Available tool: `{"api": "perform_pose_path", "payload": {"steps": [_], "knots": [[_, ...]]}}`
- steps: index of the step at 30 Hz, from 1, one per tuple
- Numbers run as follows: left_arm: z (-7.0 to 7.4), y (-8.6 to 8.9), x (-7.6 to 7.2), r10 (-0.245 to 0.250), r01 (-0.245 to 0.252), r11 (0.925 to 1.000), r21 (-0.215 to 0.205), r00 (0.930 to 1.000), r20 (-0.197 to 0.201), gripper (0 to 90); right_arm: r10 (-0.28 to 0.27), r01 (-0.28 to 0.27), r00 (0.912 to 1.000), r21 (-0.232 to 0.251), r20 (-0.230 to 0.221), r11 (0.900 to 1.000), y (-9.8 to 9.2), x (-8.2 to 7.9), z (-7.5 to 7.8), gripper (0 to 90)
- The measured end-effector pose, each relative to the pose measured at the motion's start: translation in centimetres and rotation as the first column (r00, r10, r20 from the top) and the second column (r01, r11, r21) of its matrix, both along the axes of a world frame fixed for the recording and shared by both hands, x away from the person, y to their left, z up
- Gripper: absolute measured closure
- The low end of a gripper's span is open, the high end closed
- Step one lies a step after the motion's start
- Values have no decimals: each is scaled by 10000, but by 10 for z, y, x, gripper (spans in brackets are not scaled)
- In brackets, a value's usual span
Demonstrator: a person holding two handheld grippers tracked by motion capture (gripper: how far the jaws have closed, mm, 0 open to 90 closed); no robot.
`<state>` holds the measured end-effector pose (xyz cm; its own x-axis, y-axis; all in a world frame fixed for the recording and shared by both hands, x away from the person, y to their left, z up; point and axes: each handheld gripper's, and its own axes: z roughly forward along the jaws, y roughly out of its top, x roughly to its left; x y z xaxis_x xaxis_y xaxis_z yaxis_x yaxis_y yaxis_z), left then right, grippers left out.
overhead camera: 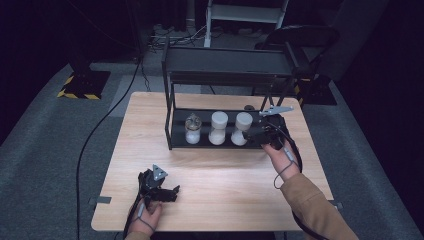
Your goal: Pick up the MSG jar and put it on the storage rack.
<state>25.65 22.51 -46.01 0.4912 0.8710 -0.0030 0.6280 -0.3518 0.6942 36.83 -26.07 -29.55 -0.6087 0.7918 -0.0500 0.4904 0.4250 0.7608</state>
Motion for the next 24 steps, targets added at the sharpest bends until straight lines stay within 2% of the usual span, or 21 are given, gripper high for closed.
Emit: {"api": "perform_pose_path", "payload": {"steps": [11,15,22,24], "knots": [[0,0,0,1,-1,10000,-3,10000,2,0,119,-119,9999,7,6,9999,-15,-23,-8,28],[0,0,0,16,-16,10000,-3,10000,-5,0,196,-196,9998,-69,-30,9998,-18,-30,-18,25],[0,0,0,15,-15,10000,0,10000,-11,0,348,-343,9994,-524,79,9980,-21,-40,-42,5],[0,0,0,20,-20,10000,7,10000,-19,0,334,-335,9994,-453,-24,9984,-25,-39,-48,4]]}}
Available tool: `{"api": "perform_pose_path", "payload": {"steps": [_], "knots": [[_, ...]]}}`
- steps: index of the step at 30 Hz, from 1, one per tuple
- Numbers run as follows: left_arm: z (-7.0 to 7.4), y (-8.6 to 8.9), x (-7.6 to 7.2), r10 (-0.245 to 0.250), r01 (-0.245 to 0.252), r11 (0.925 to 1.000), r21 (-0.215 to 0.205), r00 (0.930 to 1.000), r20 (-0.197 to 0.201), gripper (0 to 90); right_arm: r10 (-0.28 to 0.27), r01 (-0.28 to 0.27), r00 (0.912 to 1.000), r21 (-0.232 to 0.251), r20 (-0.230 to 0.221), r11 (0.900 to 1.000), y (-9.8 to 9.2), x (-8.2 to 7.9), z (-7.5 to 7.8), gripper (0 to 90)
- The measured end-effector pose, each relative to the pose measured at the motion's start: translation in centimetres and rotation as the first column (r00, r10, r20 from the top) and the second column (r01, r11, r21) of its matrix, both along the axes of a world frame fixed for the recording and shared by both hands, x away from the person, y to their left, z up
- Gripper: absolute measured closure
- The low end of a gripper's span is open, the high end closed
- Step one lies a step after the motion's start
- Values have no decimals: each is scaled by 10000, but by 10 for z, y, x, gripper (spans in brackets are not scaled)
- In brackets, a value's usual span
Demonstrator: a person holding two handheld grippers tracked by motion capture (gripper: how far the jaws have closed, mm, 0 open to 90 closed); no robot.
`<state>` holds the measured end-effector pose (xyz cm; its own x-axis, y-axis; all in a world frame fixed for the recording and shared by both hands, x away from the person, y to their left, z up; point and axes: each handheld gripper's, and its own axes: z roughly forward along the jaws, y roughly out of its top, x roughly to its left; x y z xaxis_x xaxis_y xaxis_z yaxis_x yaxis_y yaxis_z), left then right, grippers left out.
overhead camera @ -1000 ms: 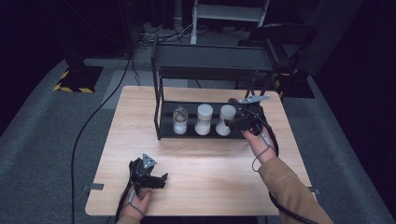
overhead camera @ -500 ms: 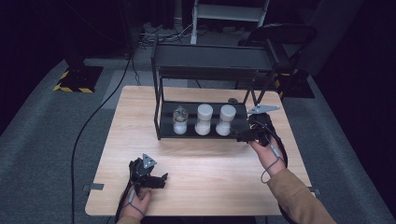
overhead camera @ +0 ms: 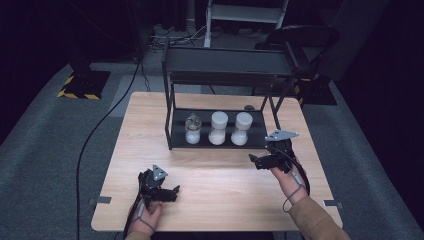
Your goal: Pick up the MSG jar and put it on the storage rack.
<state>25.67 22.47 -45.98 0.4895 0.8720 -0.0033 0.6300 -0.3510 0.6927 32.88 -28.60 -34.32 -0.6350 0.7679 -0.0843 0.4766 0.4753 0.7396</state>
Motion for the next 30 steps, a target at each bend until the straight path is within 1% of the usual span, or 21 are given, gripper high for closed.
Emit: {"api": "perform_pose_path", "payload": {"steps": [3,7,12,16,20,22,27,30], "knots": [[0,0,0,0,0,10000,6,10000,2,0,-18,22,9998,229,-191,9997,-7,1,-9,4],[0,0,0,4,-4,10000,5,10000,1,0,9,2,9993,270,-382,9996,-12,0,-21,4],[0,0,0,4,-4,10000,5,10000,1,0,21,-1,9987,396,-510,9992,-16,-1,-39,4],[0,0,0,1,-1,10000,8,10000,2,0,152,-135,9979,282,-632,9995,-16,0,-52,4],[0,0,0,-11,11,10000,5,10000,23,0,417,-421,9969,-41,-662,9991,-15,0,-63,4],[0,0,0,1,-1,10000,7,10000,2,0,440,-454,9968,-184,-663,9988,-14,0,-68,4],[0,0,0,0,0,10000,6,10000,8,0,487,-506,9951,-210,-856,9985,-15,-1,-82,4],[0,0,0,-6,6,10000,8,10000,16,0,418,-451,9947,-335,-935,9984,-14,-3,-89,4]]}}
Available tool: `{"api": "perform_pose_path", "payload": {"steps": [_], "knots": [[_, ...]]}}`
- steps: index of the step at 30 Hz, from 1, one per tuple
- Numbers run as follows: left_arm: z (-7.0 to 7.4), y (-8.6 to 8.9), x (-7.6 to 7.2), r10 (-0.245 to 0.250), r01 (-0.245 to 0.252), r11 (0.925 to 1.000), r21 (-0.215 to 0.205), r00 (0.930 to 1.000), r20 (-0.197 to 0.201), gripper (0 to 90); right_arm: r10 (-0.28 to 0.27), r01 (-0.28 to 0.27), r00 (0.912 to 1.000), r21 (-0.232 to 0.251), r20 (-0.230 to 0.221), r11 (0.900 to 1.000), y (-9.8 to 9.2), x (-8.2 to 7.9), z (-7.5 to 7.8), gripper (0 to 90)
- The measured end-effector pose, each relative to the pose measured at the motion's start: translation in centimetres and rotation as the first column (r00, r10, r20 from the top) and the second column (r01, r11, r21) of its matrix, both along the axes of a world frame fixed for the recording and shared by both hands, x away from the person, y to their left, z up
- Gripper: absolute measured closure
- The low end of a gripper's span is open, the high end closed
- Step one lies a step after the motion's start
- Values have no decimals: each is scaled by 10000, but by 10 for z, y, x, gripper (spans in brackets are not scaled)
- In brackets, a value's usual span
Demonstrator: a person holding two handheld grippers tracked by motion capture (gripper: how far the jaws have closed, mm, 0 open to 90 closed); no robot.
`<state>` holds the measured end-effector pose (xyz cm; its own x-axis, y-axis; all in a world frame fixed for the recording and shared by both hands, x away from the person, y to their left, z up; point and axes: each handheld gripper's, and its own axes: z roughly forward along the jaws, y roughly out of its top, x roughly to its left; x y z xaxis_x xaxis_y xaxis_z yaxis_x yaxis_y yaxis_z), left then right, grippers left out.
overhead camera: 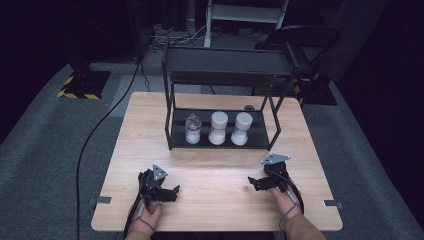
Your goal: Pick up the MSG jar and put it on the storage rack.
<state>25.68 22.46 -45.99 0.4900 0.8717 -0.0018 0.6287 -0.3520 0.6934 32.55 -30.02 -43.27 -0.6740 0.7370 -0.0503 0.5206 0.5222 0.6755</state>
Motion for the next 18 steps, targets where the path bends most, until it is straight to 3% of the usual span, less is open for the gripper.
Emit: {"api": "perform_pose_path", "payload": {"steps": [5,9,18], "knots": [[0,0,0,-4,4,10000,-1,10000,9,0,-11,8,9998,-154,-177,9999,-1,-3,-12,0],[0,0,0,-4,4,10000,-3,10000,14,0,-119,106,9998,700,185,9975,-14,-11,-29,0],[0,0,0,-8,8,10000,0,10000,10,0,-123,107,9997,733,223,9973,-15,-11,-30,0]]}}
